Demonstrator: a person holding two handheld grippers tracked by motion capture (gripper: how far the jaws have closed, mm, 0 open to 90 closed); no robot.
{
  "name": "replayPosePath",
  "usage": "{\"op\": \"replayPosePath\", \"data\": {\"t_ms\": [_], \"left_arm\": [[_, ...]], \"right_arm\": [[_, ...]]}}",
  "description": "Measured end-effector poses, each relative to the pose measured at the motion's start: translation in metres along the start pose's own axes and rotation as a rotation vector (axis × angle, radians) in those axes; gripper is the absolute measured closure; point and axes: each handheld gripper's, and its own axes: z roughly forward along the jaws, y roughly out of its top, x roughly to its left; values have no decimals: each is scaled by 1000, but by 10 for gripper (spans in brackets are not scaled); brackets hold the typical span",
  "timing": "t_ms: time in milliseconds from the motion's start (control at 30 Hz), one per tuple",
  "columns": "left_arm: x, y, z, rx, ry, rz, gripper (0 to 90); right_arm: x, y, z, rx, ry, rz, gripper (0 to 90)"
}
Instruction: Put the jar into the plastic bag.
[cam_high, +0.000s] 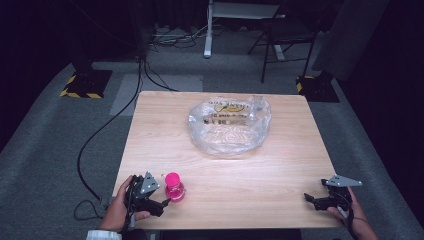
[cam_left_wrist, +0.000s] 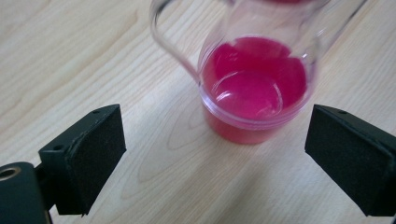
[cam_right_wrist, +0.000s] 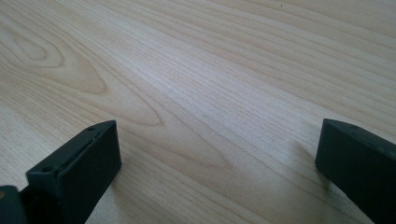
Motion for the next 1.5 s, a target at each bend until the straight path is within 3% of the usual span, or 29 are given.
{"op": "replayPosePath", "data": {"t_ms": [800,1133,1500], "left_arm": [[-9,32,-15,-154,-43,58,107],[-3,35,-13,-211,-76,48,202],[-1,34,-7,-236,-88,21,394]], "right_arm": [[0,0,0,0,0,0,0],[0,0,0,0,0,0,0],[0,0,0,0,0,0,0]]}}
